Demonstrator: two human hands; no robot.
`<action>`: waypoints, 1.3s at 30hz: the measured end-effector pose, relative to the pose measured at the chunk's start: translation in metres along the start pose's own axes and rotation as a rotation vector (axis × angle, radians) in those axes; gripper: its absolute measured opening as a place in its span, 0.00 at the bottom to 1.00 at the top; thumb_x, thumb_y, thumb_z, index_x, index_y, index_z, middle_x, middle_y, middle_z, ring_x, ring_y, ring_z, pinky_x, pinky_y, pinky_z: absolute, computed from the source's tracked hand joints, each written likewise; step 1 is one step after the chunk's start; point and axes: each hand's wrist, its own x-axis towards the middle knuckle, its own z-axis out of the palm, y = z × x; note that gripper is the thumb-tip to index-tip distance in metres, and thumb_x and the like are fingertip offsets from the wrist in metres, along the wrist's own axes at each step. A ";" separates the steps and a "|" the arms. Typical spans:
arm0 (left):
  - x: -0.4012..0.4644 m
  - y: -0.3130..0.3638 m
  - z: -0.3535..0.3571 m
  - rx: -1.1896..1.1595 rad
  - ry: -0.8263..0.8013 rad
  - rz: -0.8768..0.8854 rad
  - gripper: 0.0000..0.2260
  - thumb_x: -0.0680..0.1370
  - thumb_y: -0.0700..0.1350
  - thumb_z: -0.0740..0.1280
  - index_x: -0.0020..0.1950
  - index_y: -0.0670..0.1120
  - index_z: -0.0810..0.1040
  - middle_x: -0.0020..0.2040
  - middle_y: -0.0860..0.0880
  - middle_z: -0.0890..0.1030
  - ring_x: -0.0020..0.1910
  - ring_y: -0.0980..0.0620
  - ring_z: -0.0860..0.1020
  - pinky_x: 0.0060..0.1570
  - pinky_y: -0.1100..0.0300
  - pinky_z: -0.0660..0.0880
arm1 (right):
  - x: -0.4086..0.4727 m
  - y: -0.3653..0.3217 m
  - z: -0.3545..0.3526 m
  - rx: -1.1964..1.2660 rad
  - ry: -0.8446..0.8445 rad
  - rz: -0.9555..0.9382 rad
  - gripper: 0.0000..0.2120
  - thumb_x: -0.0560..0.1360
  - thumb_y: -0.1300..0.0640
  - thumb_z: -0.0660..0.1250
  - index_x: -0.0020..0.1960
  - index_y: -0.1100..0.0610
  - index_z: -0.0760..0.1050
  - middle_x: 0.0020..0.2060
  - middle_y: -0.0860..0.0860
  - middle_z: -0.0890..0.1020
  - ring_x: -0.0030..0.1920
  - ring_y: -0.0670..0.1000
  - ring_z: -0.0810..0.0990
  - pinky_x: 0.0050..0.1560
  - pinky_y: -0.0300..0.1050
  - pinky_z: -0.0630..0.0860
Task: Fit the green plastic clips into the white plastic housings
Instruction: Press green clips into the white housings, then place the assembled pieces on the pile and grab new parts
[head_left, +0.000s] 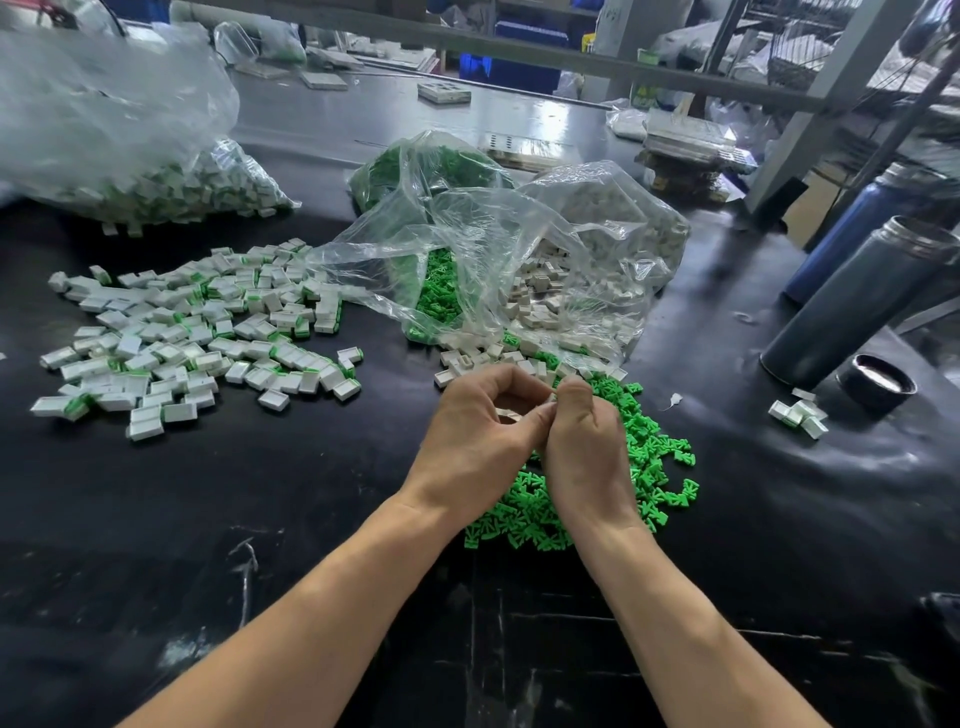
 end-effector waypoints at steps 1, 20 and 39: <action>0.000 0.000 0.000 -0.004 0.002 -0.001 0.02 0.77 0.41 0.75 0.47 0.43 0.84 0.43 0.46 0.86 0.43 0.47 0.85 0.41 0.58 0.82 | 0.000 -0.001 0.000 0.005 -0.004 -0.001 0.31 0.77 0.41 0.49 0.47 0.57 0.86 0.41 0.50 0.87 0.45 0.50 0.86 0.51 0.50 0.82; 0.005 0.000 -0.009 0.024 0.053 0.017 0.03 0.76 0.40 0.76 0.47 0.44 0.83 0.41 0.50 0.86 0.42 0.56 0.83 0.46 0.59 0.81 | -0.002 0.005 -0.006 0.020 -0.060 -0.081 0.30 0.85 0.36 0.52 0.32 0.46 0.79 0.24 0.42 0.77 0.26 0.41 0.72 0.32 0.40 0.69; 0.007 -0.003 -0.018 0.267 -0.008 0.078 0.05 0.77 0.46 0.76 0.50 0.50 0.83 0.41 0.53 0.85 0.40 0.56 0.84 0.43 0.56 0.82 | 0.001 0.005 -0.015 -0.025 -0.025 -0.208 0.08 0.82 0.53 0.70 0.44 0.50 0.82 0.37 0.45 0.85 0.38 0.44 0.82 0.37 0.39 0.78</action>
